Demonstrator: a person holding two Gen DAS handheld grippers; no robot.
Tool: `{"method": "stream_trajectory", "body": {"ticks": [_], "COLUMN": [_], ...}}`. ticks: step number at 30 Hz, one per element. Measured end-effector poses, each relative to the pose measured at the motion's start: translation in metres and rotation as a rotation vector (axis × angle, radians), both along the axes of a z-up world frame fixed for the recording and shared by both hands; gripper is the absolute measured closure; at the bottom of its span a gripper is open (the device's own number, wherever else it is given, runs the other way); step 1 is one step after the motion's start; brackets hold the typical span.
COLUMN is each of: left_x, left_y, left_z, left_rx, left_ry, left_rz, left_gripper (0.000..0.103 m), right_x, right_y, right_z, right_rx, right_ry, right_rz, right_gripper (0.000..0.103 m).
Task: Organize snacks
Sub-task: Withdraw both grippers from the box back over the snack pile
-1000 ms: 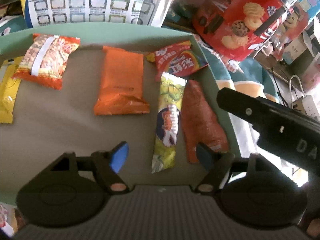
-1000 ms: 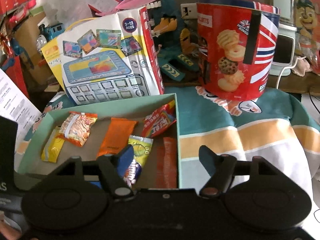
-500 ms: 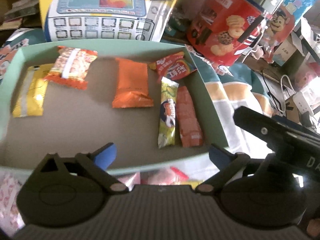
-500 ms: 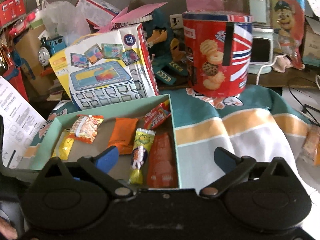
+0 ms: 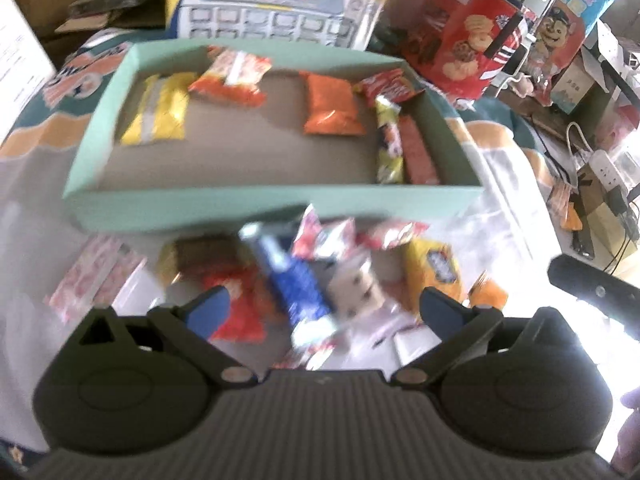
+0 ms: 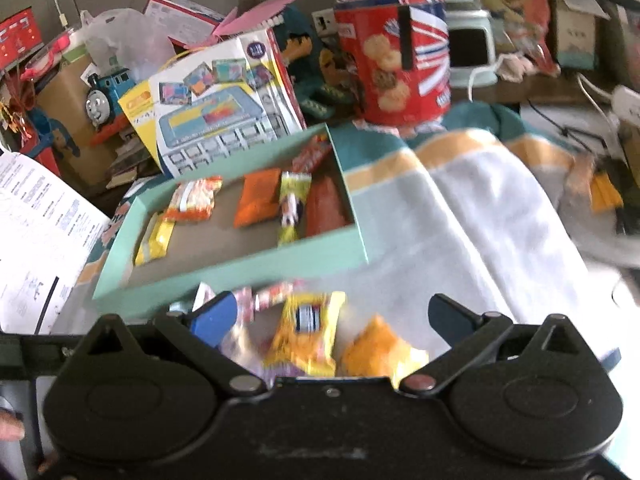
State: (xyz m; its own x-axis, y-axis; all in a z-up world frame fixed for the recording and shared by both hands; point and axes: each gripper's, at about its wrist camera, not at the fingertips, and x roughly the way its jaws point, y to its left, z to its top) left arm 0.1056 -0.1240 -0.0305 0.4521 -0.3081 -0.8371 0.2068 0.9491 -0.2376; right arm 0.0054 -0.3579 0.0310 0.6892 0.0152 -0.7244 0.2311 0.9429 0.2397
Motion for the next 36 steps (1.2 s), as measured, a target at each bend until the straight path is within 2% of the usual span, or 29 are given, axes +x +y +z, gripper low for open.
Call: {"method": "stream_trajectory", "body": {"ticks": [7, 15, 21, 26, 31, 36], "left_x": [-0.027, -0.035, -0.027, -0.002, 0.025, 0.044], "left_y": [0.026, 0.028, 0.024, 0.017, 0.003, -0.016], "left_z": [-0.015, -0.02, -0.026, -0.031, -0.038, -0.049], "left_rx": [0.002, 0.022, 0.063, 0.1, 0.156, 0.215], "left_ry": [0.032, 0.032, 0.024, 0.023, 0.004, -0.001], "left_rz": [0.037, 0.037, 0.047, 0.066, 0.068, 0.041], "left_gripper": [0.0, 0.0, 0.0, 0.0, 0.0, 0.0], "right_x": [-0.041, -0.05, -0.036, -0.021, 0.0, 0.025], "right_y": [0.01, 0.019, 0.012, 0.006, 0.003, 0.007], "right_z": [-0.01, -0.013, -0.021, -0.029, -0.038, -0.047], "right_rx": [0.022, 0.043, 0.063, 0.059, 0.066, 0.079], "right_ry": [0.035, 0.038, 0.06, 0.068, 0.082, 0.096], "right_rz": [-0.016, -0.005, -0.001, -0.034, -0.064, -0.042], "right_gripper": [0.0, 0.0, 0.0, 0.0, 0.014, 0.017]}}
